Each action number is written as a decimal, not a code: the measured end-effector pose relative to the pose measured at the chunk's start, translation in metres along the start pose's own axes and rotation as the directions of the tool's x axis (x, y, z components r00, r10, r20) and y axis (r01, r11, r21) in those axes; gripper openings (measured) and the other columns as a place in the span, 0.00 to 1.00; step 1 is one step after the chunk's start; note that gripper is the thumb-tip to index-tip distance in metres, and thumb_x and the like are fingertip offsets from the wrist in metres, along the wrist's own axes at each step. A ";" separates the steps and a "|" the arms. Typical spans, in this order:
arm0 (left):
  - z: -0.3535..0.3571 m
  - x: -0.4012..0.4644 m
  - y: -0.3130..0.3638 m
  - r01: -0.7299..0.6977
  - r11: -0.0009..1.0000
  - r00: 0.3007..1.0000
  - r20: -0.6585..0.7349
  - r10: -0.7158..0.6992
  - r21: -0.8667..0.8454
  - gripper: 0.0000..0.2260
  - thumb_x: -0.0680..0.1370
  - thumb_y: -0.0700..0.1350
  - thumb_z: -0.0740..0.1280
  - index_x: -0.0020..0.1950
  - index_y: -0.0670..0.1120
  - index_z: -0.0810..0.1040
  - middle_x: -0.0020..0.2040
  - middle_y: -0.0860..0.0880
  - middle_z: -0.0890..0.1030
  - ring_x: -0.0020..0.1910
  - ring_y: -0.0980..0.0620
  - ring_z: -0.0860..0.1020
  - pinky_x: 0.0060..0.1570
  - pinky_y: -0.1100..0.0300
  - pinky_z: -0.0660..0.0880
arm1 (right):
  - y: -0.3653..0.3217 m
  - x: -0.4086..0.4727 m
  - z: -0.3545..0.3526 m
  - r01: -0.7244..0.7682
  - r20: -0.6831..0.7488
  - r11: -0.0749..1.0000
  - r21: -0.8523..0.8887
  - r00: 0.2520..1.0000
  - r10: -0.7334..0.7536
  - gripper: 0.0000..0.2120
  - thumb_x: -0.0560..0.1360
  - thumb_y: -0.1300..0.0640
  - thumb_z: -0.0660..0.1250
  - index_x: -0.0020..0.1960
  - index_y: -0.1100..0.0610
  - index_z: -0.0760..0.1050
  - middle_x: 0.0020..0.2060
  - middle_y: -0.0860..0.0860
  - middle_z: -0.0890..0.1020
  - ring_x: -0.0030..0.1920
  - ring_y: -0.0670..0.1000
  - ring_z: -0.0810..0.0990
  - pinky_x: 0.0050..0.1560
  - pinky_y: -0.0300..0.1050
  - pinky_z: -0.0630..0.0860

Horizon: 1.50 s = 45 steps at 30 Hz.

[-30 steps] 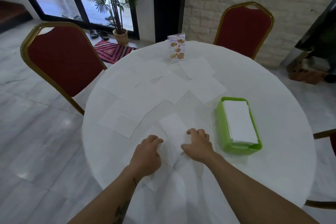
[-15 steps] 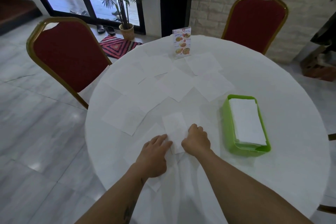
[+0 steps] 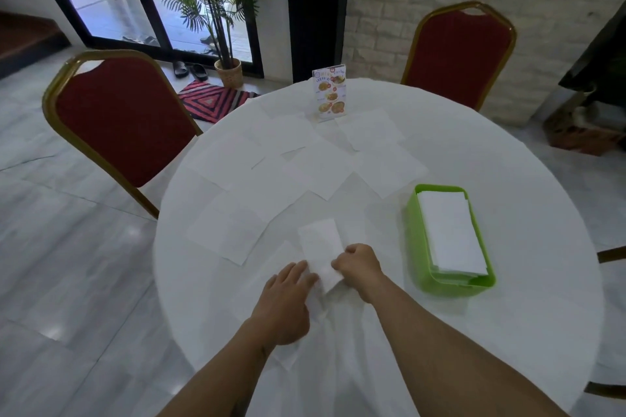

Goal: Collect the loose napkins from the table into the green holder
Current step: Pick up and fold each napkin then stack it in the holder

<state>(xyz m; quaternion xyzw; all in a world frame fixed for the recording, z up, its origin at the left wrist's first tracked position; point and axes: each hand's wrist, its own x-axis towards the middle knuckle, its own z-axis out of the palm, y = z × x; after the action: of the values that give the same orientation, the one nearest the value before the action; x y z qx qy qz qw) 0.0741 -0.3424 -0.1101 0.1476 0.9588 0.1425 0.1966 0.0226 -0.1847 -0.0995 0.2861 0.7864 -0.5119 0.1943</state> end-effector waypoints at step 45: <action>-0.021 0.090 0.189 -0.133 0.953 0.985 -0.146 0.095 -0.274 0.24 0.76 0.40 0.59 0.73 0.49 0.66 0.75 0.51 0.62 0.72 0.48 0.63 0.72 0.55 0.62 | 0.024 0.010 -0.212 0.254 -0.061 0.855 -0.452 0.948 -0.314 0.30 0.71 0.62 0.65 0.72 0.52 0.69 0.68 0.51 0.70 0.67 0.54 0.72 0.62 0.47 0.71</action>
<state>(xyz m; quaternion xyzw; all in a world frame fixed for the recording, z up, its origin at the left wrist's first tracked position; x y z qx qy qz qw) 0.0287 -0.1438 -0.0591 0.1636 0.9293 0.2985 0.1436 0.0280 0.0197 -0.0368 0.1489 0.9258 -0.3247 0.1233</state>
